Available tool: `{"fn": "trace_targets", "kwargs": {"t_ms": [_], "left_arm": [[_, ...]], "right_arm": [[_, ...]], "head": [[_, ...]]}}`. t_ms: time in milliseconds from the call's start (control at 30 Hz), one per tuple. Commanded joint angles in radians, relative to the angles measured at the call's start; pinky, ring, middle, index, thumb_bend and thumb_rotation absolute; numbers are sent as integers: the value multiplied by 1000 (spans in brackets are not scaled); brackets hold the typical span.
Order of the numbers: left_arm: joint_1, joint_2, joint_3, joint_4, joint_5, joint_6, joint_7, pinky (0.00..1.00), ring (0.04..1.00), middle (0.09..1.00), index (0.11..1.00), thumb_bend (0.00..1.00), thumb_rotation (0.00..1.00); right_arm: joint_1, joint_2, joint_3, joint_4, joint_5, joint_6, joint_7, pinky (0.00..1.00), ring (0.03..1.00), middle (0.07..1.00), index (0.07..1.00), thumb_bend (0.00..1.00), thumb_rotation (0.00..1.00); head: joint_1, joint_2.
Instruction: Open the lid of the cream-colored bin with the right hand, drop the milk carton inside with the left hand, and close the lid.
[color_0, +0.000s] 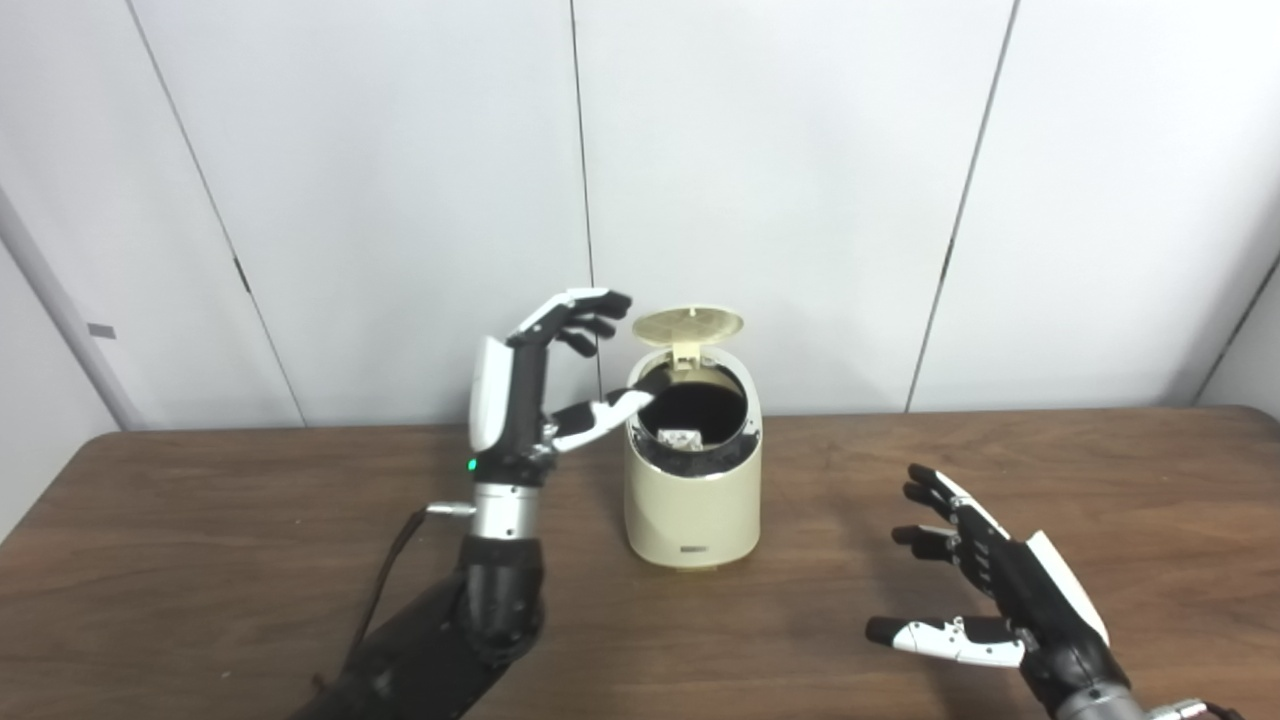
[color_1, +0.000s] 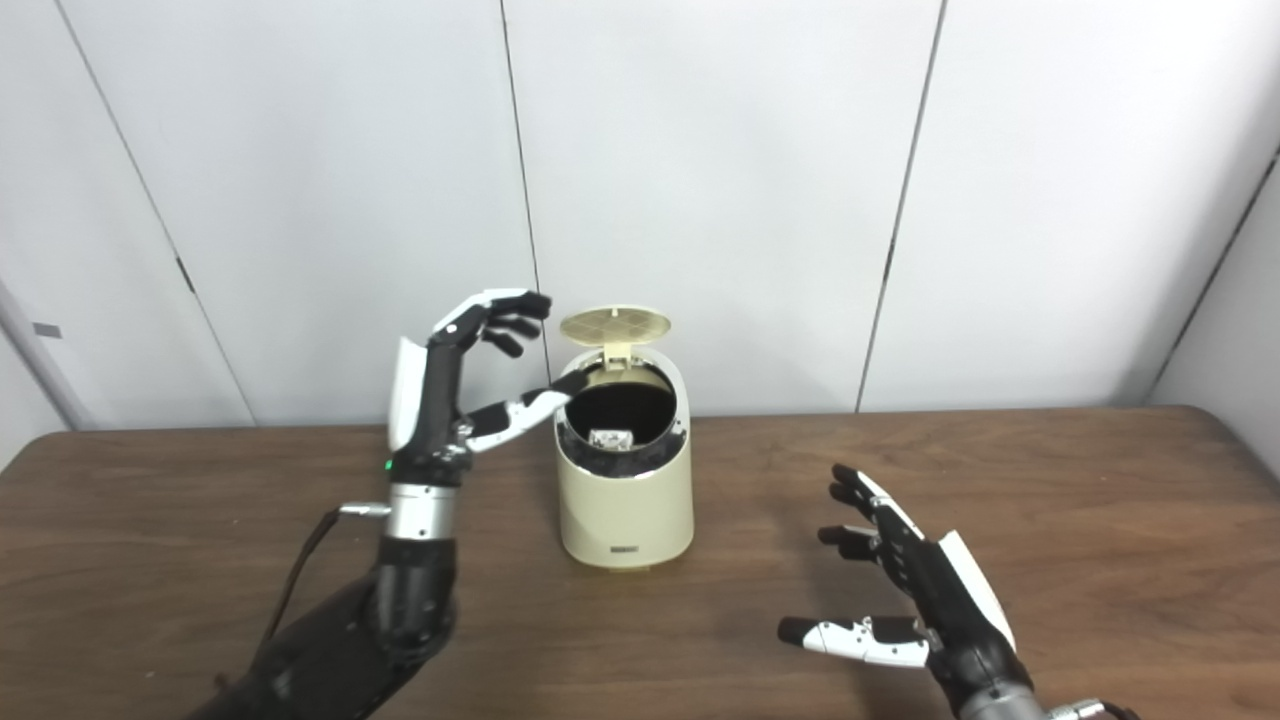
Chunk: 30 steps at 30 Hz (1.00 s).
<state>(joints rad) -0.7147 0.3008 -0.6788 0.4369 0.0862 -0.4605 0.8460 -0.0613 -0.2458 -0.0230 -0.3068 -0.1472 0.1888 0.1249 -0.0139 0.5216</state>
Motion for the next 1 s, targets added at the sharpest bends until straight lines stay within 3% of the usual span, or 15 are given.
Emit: {"fn": "trace_targets", "kwargs": {"t_ms": [0, 33, 100, 167, 367, 433, 567, 733, 900, 933, 967], "left_arm": [[4, 27, 76, -76, -44, -9, -134, 437, 512, 584, 610, 638, 117], [23, 28, 113, -100, -58, -9, -189, 430, 508, 579, 607, 624, 98], [64, 32, 195, -149, -91, -9, -309, 413, 498, 568, 517, 529, 69], [97, 33, 271, -183, -115, -9, -413, 410, 499, 576, 501, 510, 60], [162, 28, 442, -233, -157, -8, -628, 467, 564, 661, 498, 505, 66], [186, 24, 486, -258, -155, 27, -664, 493, 580, 673, 498, 507, 70], [252, 15, 550, -353, -162, 178, -723, 522, 613, 695, 498, 505, 64], [329, -15, 613, -425, -228, 294, -801, 526, 637, 709, 498, 504, 63], [394, -60, 660, -433, -273, 310, -854, 565, 669, 731, 498, 505, 60], [409, -70, 666, -427, -258, 298, -853, 562, 667, 733, 642, 557, 71], [419, -77, 671, -423, -246, 290, -853, 554, 658, 728, 690, 580, 81]], "right_arm": [[-36, -14, -13, -19, 14, -21, 0, 765, 777, 912, 920, 705, 186], [-39, -15, -14, -17, 18, -20, 1, 761, 780, 914, 920, 705, 188], [-44, -17, -16, -15, 24, -16, 3, 753, 783, 916, 917, 709, 197], [-48, -22, -16, -9, 26, -24, 5, 755, 788, 920, 920, 706, 187], [-66, -26, -15, 5, 39, -37, 6, 749, 778, 918, 919, 707, 165], [-74, -30, -12, 8, 31, -43, 4, 745, 773, 911, 915, 714, 194], [-106, -43, 6, -1, -20, -31, 4, 694, 754, 891, 907, 720, 253], [-169, -51, 24, 0, -50, -8, 10, 729, 766, 889, 902, 709, 236], [-242, -58, 42, 4, -80, 8, 20, 709, 776, 875, 890, 703, 229], [-261, -60, 47, 8, -86, 10, 23, 692, 774, 870, 887, 702, 228], [-274, -61, 49, 11, -89, 11, 26, 682, 773, 875, 889, 699, 229]], "head": [[2, 1], [5, 1], [8, 1], [11, 0], [19, -4], [20, -6], [26, -8], [29, -13], [29, -14], [29, -15], [29, -14]]}}
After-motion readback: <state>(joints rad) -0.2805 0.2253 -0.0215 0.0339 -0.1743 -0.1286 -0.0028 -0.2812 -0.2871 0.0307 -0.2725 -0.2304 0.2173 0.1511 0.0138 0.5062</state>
